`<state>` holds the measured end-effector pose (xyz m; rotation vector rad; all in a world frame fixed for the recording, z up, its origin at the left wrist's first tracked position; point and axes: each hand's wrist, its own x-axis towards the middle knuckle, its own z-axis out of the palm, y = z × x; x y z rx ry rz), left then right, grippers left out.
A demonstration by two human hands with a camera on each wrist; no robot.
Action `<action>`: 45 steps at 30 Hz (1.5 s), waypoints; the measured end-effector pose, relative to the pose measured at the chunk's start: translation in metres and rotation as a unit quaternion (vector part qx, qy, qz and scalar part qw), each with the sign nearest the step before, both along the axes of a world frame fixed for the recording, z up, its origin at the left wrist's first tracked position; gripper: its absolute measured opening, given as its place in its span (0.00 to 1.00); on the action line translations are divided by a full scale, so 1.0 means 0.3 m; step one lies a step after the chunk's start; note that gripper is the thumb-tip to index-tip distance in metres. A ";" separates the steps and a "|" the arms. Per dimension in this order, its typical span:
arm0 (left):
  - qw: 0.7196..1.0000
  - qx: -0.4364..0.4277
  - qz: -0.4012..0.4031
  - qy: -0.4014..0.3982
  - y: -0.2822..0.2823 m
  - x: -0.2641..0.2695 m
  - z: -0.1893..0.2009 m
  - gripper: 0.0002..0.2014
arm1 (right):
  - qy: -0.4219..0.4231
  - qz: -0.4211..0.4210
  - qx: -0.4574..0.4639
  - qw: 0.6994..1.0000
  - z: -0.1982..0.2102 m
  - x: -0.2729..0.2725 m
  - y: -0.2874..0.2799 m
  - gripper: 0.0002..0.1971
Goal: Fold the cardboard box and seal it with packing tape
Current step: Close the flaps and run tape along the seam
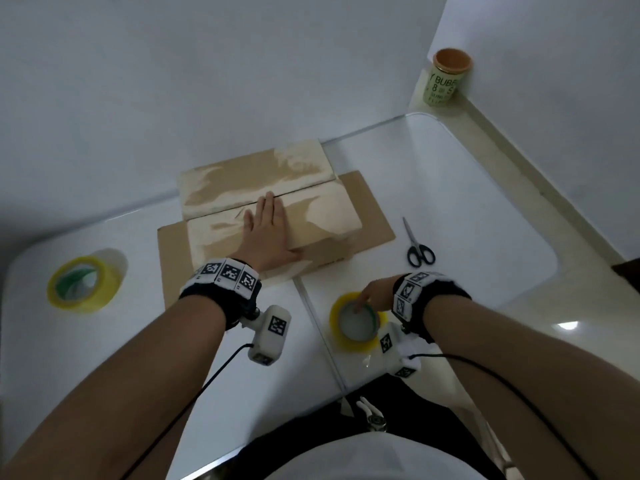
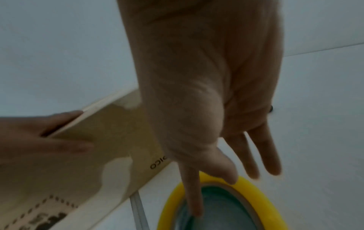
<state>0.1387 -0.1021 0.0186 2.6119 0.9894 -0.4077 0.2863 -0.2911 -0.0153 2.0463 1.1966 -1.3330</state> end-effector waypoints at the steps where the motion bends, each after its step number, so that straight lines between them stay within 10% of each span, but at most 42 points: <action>1: 1.000 -0.001 0.000 0.000 0.001 -0.001 -0.001 0.62 | -0.018 0.000 -0.014 1.000 -0.077 0.005 -0.022 0.21; 5: 1.000 -0.006 0.000 0.004 0.001 -0.002 -0.002 0.63 | -0.010 -0.004 -0.018 1.000 -0.634 0.174 -0.064 0.32; 10: 1.000 -0.004 0.001 0.002 0.011 -0.004 -0.006 0.63 | -0.035 -0.016 -0.001 0.999 -0.054 -0.026 -0.074 0.31; 26: 1.000 -0.006 -0.003 -0.004 0.013 -0.006 -0.007 0.64 | -0.111 -0.031 0.061 0.991 -0.003 -0.058 -0.082 0.23; 32: 1.000 0.004 -0.005 -0.014 0.010 -0.006 -0.013 0.63 | -0.094 0.019 0.213 0.972 0.035 -0.074 -0.078 0.17; 45: 0.999 0.022 0.005 -0.031 0.010 -0.002 -0.020 0.60 | 0.103 -0.127 0.220 0.962 0.538 0.096 0.285 0.28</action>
